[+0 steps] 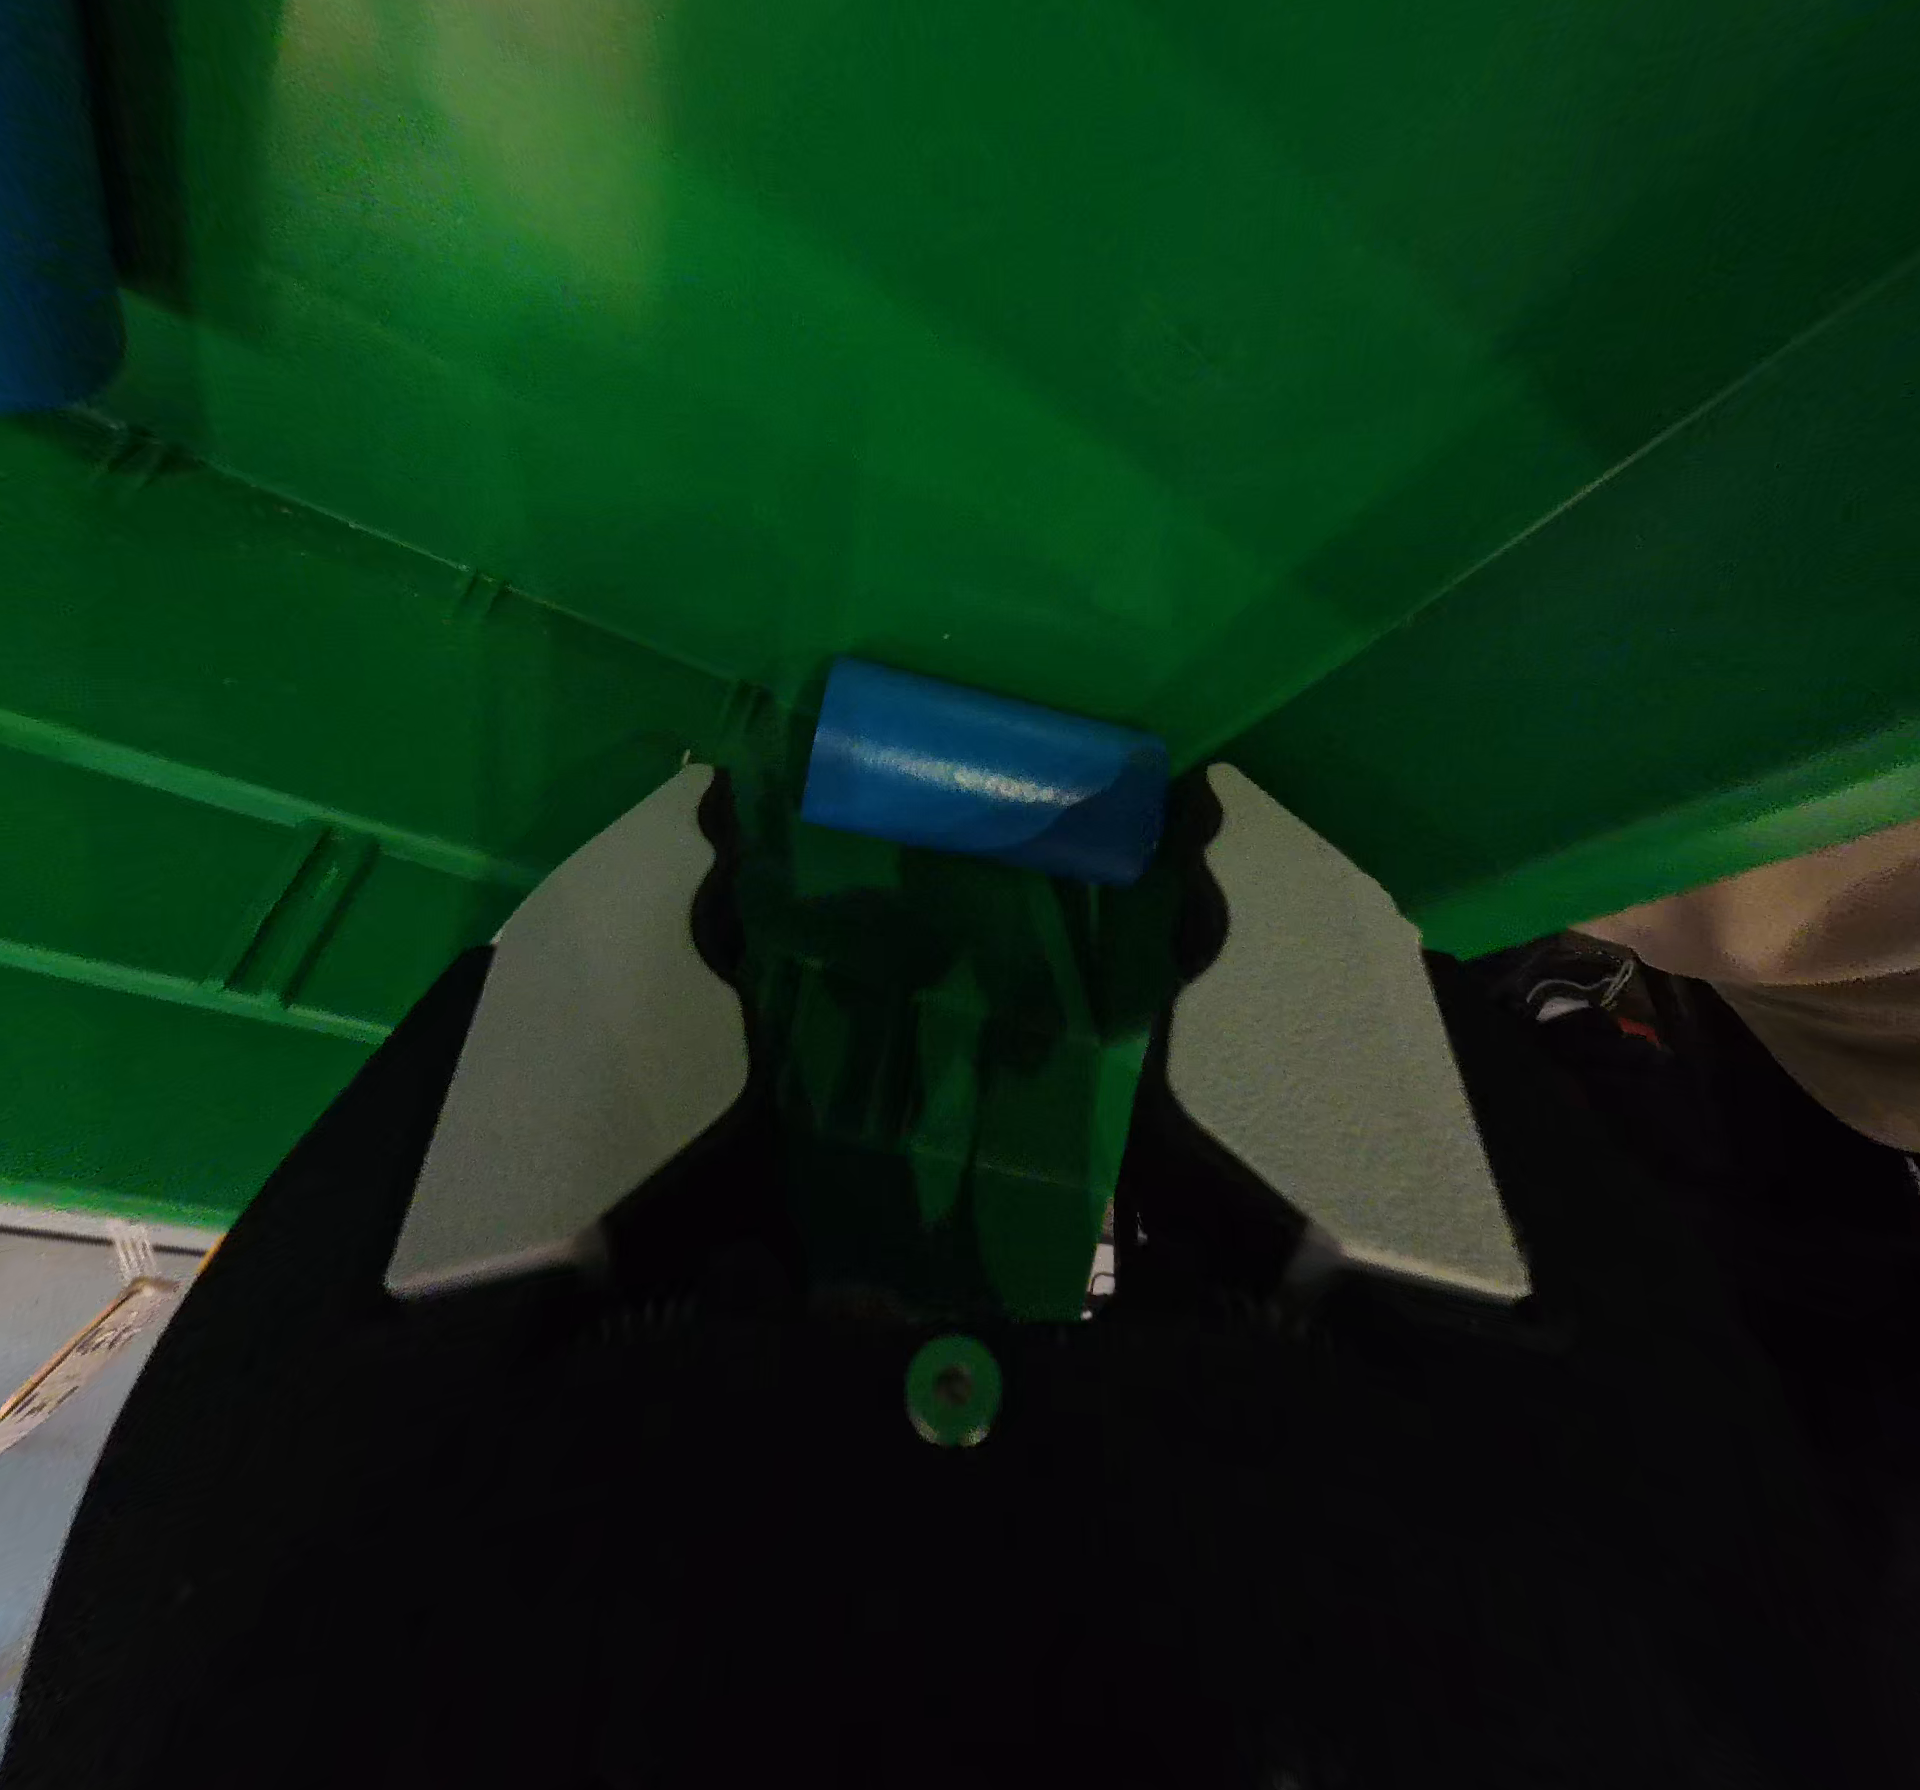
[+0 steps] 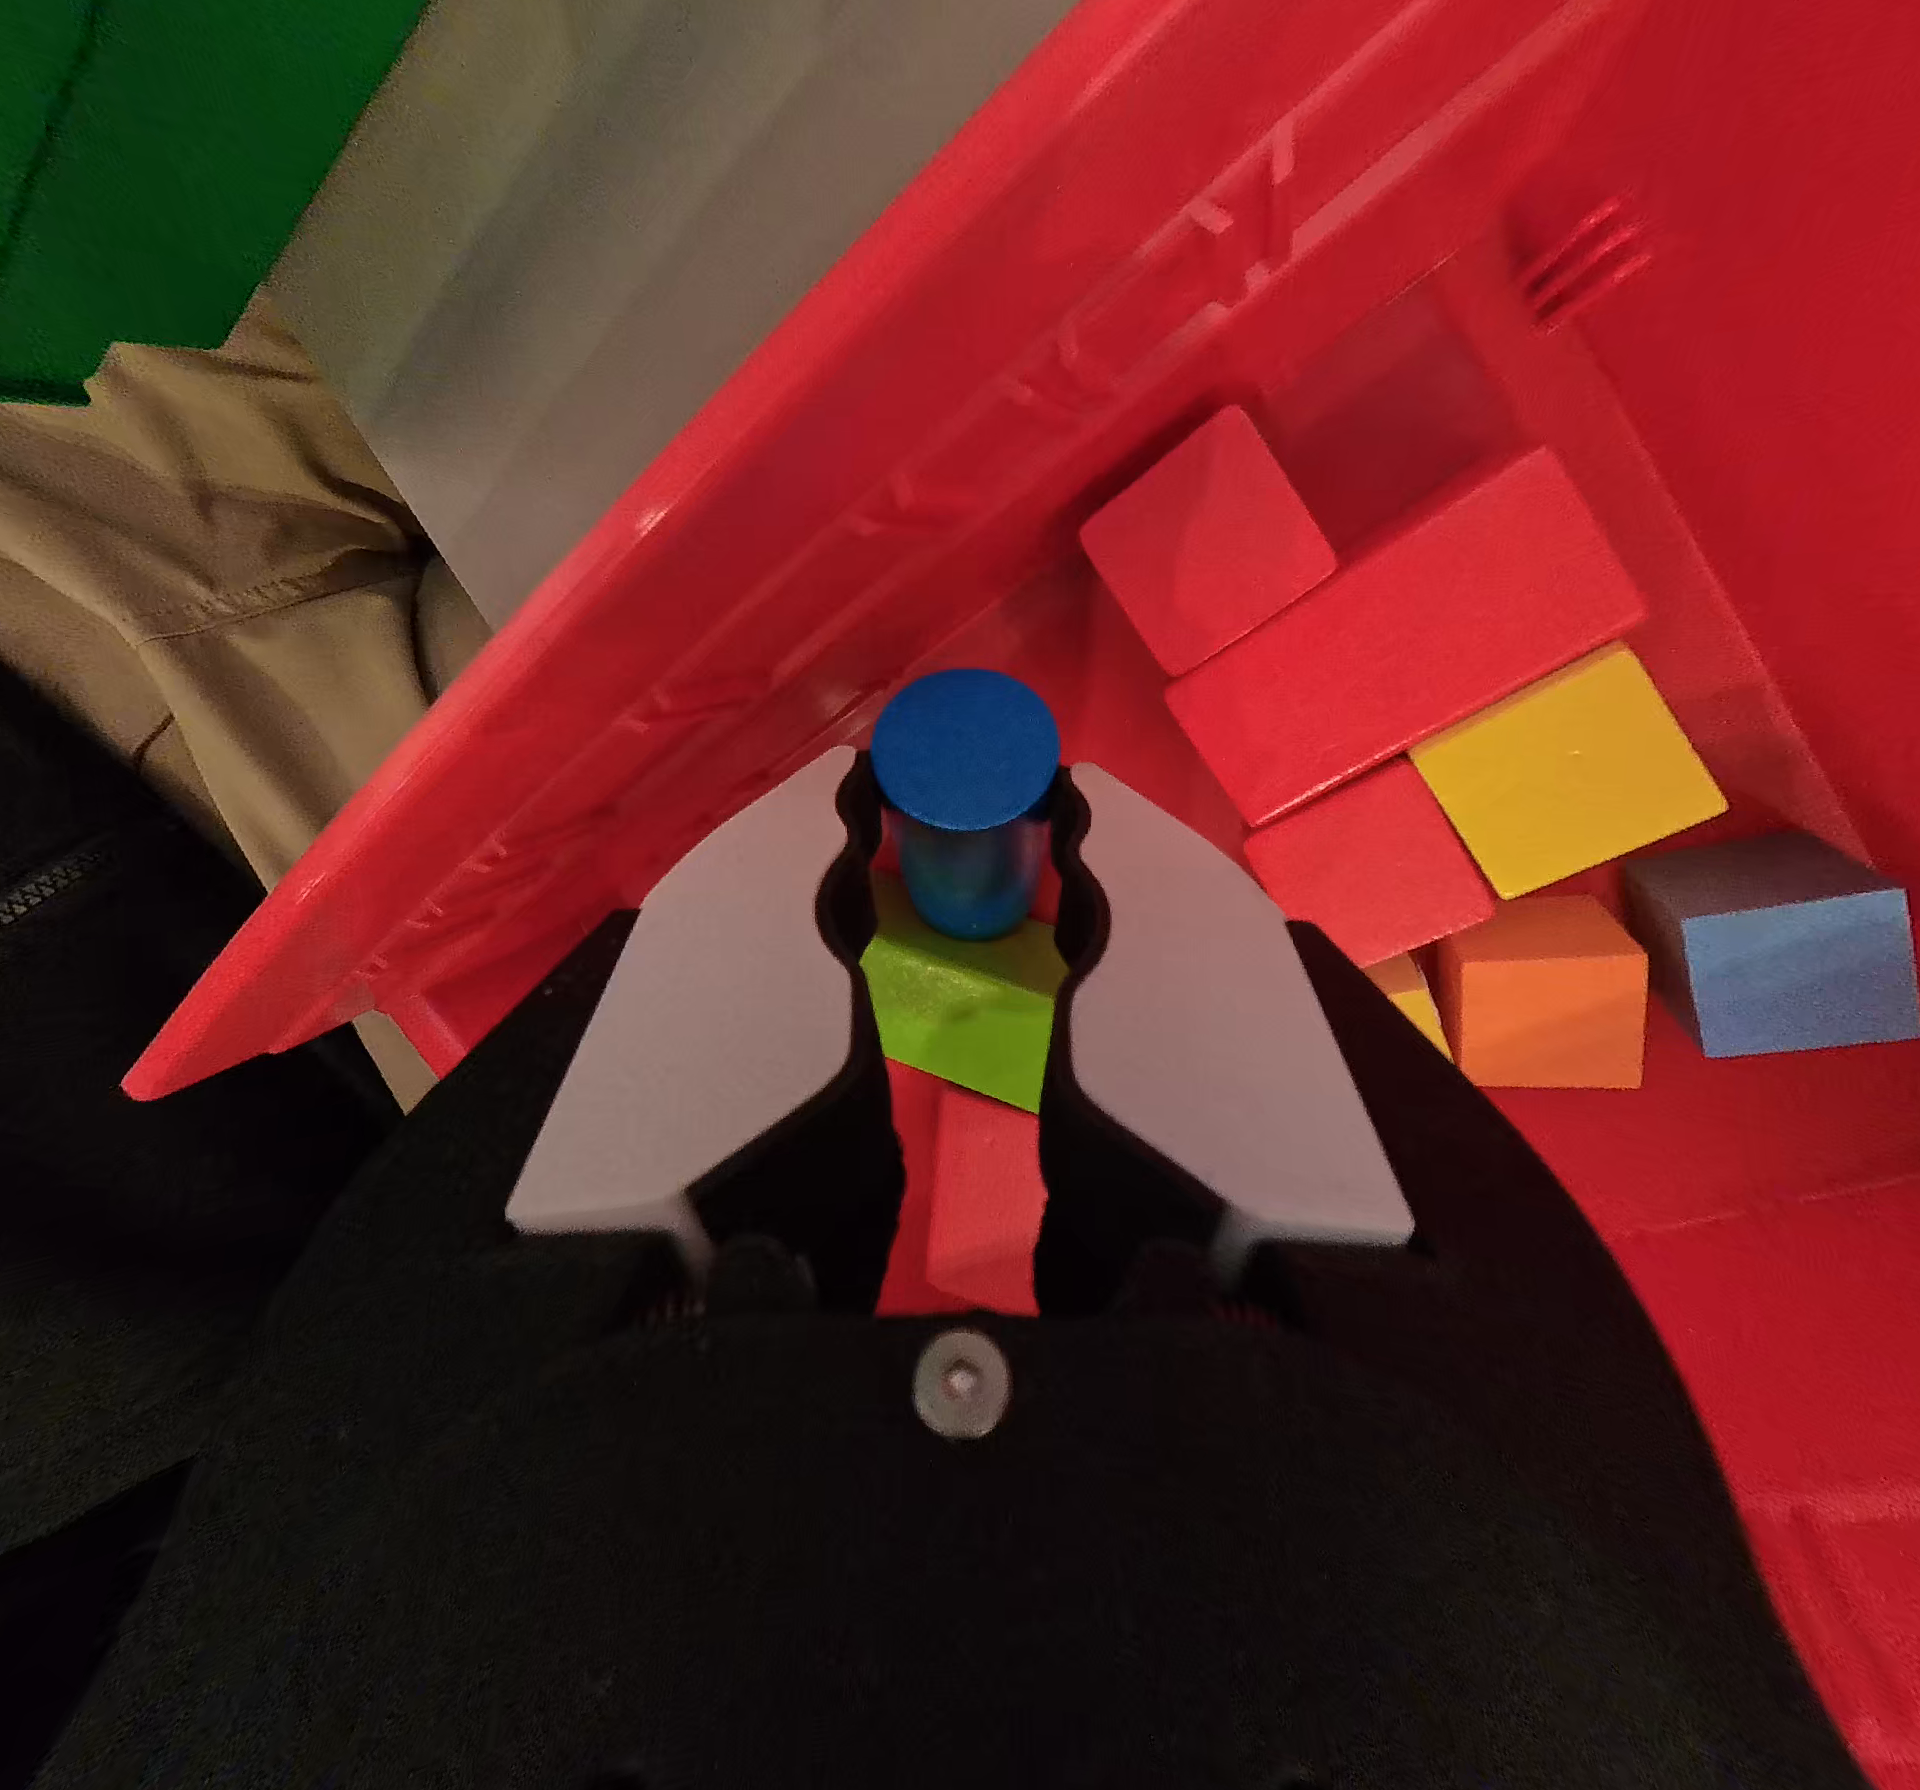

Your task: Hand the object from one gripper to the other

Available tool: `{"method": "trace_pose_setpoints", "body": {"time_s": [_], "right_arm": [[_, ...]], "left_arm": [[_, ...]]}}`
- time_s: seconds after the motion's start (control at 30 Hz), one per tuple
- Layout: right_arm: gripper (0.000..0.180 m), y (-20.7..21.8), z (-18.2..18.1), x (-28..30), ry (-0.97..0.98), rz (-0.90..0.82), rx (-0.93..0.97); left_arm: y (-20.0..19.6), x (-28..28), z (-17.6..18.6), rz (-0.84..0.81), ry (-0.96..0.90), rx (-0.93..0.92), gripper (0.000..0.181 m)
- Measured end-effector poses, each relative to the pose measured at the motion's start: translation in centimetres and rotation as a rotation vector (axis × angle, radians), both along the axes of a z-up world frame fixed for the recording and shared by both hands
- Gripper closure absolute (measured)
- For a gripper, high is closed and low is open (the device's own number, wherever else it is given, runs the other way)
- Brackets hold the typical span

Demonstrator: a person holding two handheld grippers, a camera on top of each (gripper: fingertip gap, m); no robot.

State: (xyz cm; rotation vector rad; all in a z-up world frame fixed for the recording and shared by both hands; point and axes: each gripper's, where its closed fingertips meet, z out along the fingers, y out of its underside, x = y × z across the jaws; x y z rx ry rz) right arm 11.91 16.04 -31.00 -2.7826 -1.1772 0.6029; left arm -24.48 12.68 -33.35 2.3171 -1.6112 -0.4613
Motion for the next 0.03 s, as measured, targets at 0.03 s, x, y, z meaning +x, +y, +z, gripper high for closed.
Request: {"method": "trace_pose_setpoints", "body": {"time_s": [0.03], "right_arm": [[0.148,0.0,0.0,0.01,0.0,0.0,0.0]], "left_arm": [[0.04,-0.18,-0.23,0.003,0.008,-0.002,0.102]]}}
